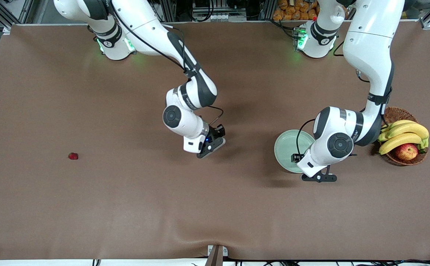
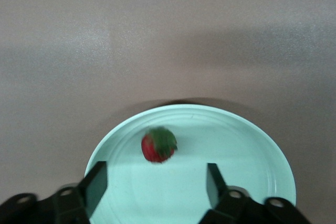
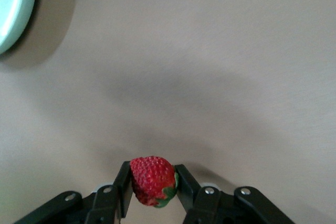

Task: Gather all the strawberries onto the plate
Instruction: 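Release the strawberry onto the plate while the right gripper sets another down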

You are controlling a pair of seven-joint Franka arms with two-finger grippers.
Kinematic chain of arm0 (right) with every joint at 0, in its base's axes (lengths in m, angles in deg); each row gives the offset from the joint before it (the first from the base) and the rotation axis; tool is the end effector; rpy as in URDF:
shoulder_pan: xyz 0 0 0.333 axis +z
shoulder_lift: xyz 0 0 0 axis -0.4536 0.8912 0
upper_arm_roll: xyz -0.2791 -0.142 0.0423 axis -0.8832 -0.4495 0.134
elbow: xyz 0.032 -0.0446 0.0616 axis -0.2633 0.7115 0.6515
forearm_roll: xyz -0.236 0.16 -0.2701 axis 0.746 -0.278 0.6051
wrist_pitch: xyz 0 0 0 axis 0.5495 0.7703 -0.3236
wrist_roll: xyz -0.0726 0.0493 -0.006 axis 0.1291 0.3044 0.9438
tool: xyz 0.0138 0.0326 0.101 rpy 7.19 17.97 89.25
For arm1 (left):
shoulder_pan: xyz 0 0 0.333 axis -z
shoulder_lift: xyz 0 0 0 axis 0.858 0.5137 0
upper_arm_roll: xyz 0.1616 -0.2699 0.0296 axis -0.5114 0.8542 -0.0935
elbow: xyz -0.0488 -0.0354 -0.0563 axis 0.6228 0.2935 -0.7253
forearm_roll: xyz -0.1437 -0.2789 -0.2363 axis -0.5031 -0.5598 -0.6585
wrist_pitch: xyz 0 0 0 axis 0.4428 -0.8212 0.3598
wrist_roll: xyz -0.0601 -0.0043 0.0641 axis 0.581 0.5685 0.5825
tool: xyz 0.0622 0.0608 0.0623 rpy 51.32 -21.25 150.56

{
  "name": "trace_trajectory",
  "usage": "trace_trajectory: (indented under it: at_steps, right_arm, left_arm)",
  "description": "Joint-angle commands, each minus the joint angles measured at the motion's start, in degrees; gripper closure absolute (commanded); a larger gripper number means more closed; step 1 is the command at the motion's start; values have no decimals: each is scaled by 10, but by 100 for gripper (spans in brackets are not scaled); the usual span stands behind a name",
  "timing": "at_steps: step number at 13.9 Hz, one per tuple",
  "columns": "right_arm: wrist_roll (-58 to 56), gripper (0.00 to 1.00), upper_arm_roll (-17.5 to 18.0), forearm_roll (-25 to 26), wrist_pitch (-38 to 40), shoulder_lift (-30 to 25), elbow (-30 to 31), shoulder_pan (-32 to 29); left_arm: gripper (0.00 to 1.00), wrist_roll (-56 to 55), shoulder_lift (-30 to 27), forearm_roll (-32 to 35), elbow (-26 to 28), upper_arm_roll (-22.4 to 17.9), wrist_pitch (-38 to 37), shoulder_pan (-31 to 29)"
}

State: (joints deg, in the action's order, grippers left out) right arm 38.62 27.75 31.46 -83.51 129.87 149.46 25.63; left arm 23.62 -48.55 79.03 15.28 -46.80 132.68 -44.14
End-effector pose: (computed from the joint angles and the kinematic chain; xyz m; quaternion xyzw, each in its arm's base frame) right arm 0.5367 0.4821 0.1901 -0.9476 -0.2391 -0.0165 0.2112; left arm 0.6472 -0.1710 0.2278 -0.9984 0.0229 0.0453 0.0264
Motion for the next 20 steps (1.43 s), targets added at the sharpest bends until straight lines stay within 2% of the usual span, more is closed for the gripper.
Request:
trace_trajectory:
  at_steps: [1,3,4,5,9,13,16,18,20]
  right_arm:
    - [41,83,2,-15,-27,23,-22,27]
    - [55,80,6,-15,-34,31,-22,38]
    - [55,55,6,-14,-35,35,-22,41]
    - [55,1,6,-13,-35,35,-22,42]
    - [52,0,1,-7,-47,10,-5,36]
    - [49,0,-55,-6,-39,-62,67,34]
    - [41,0,-133,-5,17,-112,112,34]
    - [-2,0,-204,-5,79,-132,131,34]
    - [-80,0,-284,-5,154,-134,134,33]
  left_arm:
    - [0,3,-19,14,7,8,-6,-2]
    - [0,2,-30,14,5,9,-16,2]
    - [0,2,-38,14,4,11,-21,2]
    - [0,1,-43,14,3,12,-22,2]
    - [0,-10,-58,8,-2,43,-28,2]
    - [0,-19,-64,4,-16,73,-35,2]
    - [0,-61,-64,4,-21,105,-36,5]
    - [0,-86,-61,7,-20,123,-36,17]
    - [0,-84,-58,11,-15,123,-35,40]
